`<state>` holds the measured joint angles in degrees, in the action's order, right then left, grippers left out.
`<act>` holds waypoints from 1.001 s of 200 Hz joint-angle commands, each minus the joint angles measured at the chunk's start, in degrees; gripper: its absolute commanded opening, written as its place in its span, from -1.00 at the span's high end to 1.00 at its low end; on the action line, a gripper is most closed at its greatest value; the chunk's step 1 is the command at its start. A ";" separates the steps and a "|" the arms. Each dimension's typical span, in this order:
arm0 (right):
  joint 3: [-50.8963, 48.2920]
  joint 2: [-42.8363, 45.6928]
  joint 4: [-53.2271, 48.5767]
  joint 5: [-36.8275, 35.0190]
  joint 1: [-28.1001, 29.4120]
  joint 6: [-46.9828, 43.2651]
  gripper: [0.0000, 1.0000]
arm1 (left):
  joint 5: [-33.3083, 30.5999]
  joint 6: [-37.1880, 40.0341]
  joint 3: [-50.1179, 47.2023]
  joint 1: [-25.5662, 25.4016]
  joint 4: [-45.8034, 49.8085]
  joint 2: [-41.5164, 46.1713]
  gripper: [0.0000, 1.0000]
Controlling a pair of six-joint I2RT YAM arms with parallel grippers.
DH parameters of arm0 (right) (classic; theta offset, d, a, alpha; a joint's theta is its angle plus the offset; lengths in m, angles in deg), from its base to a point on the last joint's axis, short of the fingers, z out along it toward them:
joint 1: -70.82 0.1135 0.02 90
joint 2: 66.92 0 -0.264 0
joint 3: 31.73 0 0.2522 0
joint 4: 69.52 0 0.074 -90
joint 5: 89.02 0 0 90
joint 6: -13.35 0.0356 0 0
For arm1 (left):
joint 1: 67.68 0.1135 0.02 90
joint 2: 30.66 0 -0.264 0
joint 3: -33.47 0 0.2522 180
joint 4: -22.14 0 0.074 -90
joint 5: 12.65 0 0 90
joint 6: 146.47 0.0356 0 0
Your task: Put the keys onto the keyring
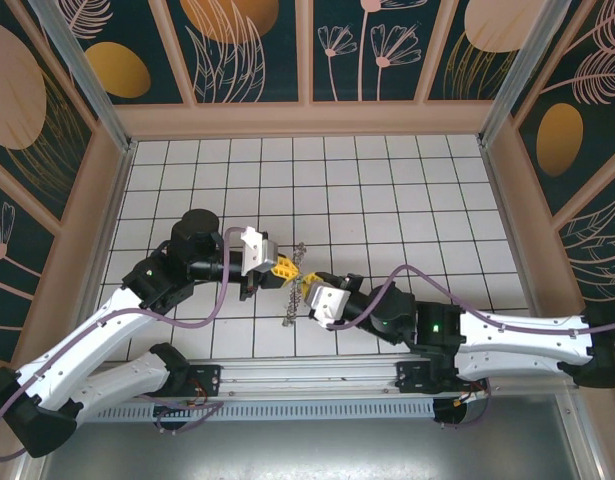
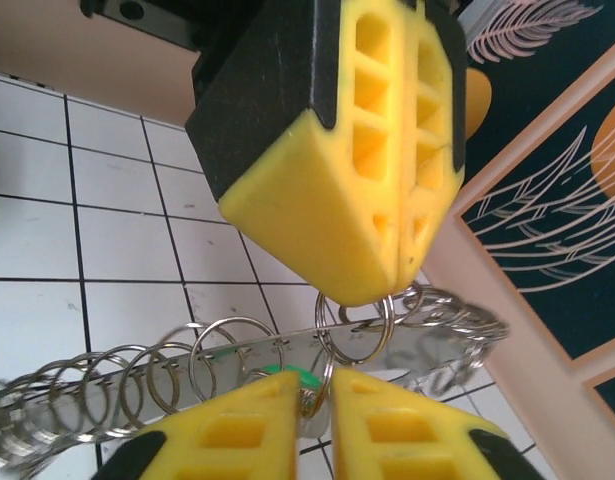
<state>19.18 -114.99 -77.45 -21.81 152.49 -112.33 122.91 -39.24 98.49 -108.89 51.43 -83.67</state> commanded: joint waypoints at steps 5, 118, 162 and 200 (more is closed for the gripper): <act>-0.76 2.22 3.62 0.03 0.59 1.40 0.62 | -1.48 -1.55 0.06 -0.05 -3.78 0.17 1.00; -1.27 10.15 4.15 8.11 -5.39 12.44 0.27 | -8.07 -9.97 -5.19 -0.16 -17.53 5.23 1.00; 1.77 6.44 3.07 13.24 -9.82 20.12 -0.12 | -11.61 -10.58 -5.61 -0.10 -18.91 5.24 1.00; 3.89 0.42 4.97 12.97 -10.05 23.93 -0.17 | -14.83 -10.40 -5.47 -0.12 -19.00 5.62 1.00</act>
<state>20.73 -112.54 -75.60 -10.33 142.74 -92.79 110.82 -48.94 92.85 -108.93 36.00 -79.11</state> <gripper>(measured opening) 0.586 0.037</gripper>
